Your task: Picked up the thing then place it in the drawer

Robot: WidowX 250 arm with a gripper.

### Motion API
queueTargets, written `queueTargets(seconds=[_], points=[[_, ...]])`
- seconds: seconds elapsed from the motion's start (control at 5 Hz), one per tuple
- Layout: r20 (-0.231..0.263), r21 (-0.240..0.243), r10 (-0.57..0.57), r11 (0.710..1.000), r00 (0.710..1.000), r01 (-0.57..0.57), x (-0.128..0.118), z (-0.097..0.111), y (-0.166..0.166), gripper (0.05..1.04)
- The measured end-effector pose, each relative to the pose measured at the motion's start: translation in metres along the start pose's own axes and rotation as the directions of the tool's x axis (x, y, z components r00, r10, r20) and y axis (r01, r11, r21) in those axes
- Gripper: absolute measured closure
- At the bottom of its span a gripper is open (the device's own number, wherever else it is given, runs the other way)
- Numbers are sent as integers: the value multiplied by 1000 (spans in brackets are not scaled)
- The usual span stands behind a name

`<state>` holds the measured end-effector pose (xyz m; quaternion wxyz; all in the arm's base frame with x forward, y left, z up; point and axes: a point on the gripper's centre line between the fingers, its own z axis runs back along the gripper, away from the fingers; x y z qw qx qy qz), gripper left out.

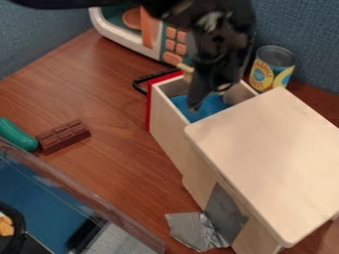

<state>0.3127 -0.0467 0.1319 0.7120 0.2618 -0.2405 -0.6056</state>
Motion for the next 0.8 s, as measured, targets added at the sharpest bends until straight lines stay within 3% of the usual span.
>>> queueTargets(seconds=[0.2, 0.4, 0.6, 0.8], points=[[-11, -17, 31, 999, 999, -31, -7, 1, 7, 719], [-7, 7, 71, 997, 997, -71, -26, 16, 14, 406], [-63, 72, 58, 996, 996, -53, -61, 48, 14, 124], [-196, 110, 23, 994, 980, -1, -104, 67, 8, 71]])
